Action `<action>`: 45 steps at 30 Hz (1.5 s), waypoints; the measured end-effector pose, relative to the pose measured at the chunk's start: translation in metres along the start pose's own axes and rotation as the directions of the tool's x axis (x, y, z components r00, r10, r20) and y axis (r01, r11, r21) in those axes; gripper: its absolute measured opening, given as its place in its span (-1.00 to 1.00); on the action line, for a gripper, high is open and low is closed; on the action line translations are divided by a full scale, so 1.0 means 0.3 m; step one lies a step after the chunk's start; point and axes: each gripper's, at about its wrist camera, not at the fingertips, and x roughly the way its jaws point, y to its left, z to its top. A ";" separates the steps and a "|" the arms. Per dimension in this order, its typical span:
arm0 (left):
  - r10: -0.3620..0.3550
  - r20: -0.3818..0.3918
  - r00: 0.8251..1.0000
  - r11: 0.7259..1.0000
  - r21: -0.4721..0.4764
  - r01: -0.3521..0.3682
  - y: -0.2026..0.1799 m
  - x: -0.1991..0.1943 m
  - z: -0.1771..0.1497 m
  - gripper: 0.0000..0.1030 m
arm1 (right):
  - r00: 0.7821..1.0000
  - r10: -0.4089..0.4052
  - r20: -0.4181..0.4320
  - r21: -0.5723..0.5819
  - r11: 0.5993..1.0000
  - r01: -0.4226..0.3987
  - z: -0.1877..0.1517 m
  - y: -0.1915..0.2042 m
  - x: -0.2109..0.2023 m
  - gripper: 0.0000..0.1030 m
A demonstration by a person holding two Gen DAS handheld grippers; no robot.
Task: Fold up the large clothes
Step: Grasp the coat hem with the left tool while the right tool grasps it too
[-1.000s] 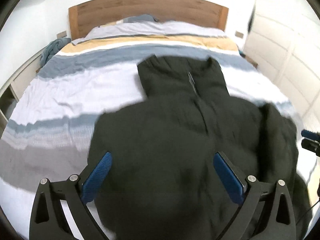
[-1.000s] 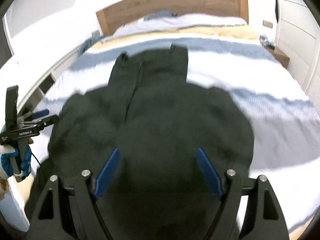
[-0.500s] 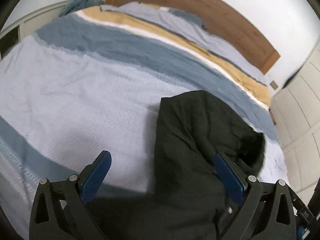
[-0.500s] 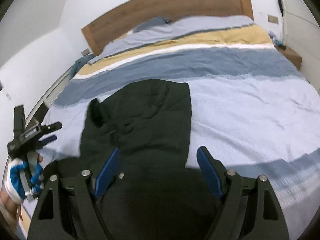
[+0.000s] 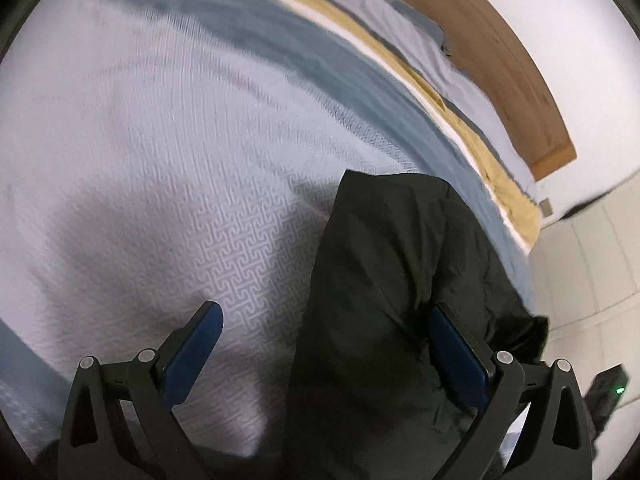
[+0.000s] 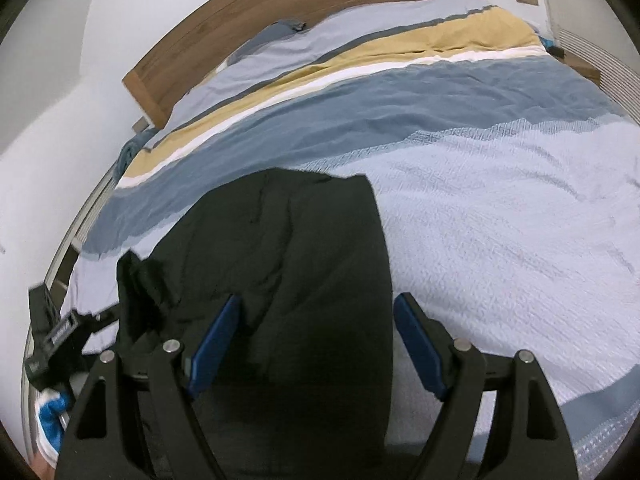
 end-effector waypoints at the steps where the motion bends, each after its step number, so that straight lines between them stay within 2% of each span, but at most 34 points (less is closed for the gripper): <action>1: -0.018 -0.014 1.000 1.000 -0.018 0.018 0.006 0.013 0.004 0.95 | 1.000 0.000 0.003 0.003 1.000 0.000 0.008 -0.001 0.003 0.53; 4: -0.023 -0.045 0.999 1.000 -0.014 0.022 -0.011 0.048 -0.006 0.95 | 1.000 -0.001 -0.017 0.029 1.000 0.001 0.026 -0.009 0.045 0.53; 7: 0.003 -0.041 0.999 1.000 0.009 -0.002 -0.028 0.060 -0.014 0.93 | 0.998 -0.011 -0.060 0.075 0.997 0.015 0.031 -0.029 0.094 0.53; 8: 0.014 -0.033 0.999 1.000 0.014 -0.013 -0.029 0.063 -0.014 0.78 | 0.997 -0.008 -0.073 0.098 0.995 0.015 0.030 -0.038 0.108 0.53; 9: 0.028 -0.027 0.999 0.999 0.018 -0.028 -0.033 0.066 -0.013 0.50 | 0.997 0.004 -0.083 0.118 0.993 0.006 0.030 -0.045 0.118 0.53; 10: 0.028 -0.035 0.999 1.000 0.014 -0.028 -0.035 0.072 -0.013 0.33 | 0.996 0.019 -0.086 0.132 0.991 -0.007 0.029 -0.047 0.121 0.53; 11: 0.023 -0.044 0.999 1.000 0.011 -0.023 -0.031 0.074 -0.013 -0.03 | 0.996 0.034 -0.085 0.141 0.990 -0.022 0.029 -0.047 0.123 0.49; 12: 0.015 -0.058 0.998 1.000 0.016 -0.014 -0.034 0.077 -0.017 -0.37 | 0.995 0.056 -0.086 0.142 0.989 -0.043 0.028 -0.040 0.122 0.18; 13: 0.019 -0.067 0.998 0.999 0.032 -0.017 -0.044 0.078 -0.022 -0.48 | 0.993 0.069 -0.099 0.131 0.990 -0.056 0.028 -0.030 0.124 -0.07; 14: 0.029 -0.067 0.997 0.998 0.056 -0.025 -0.060 0.077 -0.027 -0.67 | 0.991 0.068 -0.117 0.113 0.992 -0.054 0.027 -0.017 0.126 -0.31; 15: 0.040 -0.063 0.997 0.996 0.084 -0.034 -0.078 0.067 -0.034 -0.75 | 0.990 0.055 -0.130 0.086 0.995 -0.044 0.027 0.002 0.120 -0.46; 18: 0.030 -0.049 0.998 0.994 0.106 -0.025 -0.108 0.016 -0.046 -0.82 | 0.988 0.064 -0.139 0.045 0.997 -0.059 0.033 0.045 0.079 -0.64; 23: -0.027 -0.021 0.999 0.989 0.147 0.030 -0.165 -0.127 -0.076 -0.84 | 0.981 0.141 -0.130 -0.008 0.990 -0.143 0.031 0.118 -0.042 -0.66; 28: -0.069 -0.008 0.998 0.975 0.210 0.069 -0.184 -0.303 -0.164 -0.84 | 0.970 0.213 -0.113 -0.070 0.973 -0.222 -0.039 0.138 -0.222 -0.66; 32: -0.103 0.013 0.995 0.972 0.214 0.098 -0.123 -0.416 -0.267 -0.84 | 0.953 0.295 -0.064 -0.057 0.953 -0.298 -0.146 0.091 -0.363 -0.66; 36: -0.115 -0.004 0.993 0.973 0.203 0.113 -0.038 -0.472 -0.391 -0.84 | 0.943 0.331 -0.042 -0.019 0.943 -0.332 -0.272 0.034 -0.447 -0.65; 42: -0.139 -0.038 0.990 0.974 0.174 0.144 0.082 -0.494 -0.518 -0.85 | 0.941 0.336 -0.043 0.059 0.941 -0.333 -0.453 -0.072 -0.469 -0.65; 45: -0.148 -0.034 0.988 0.971 0.186 0.152 0.097 -0.491 -0.538 -0.85 | 0.942 0.335 -0.023 0.094 0.939 -0.332 -0.493 -0.108 -0.457 -0.65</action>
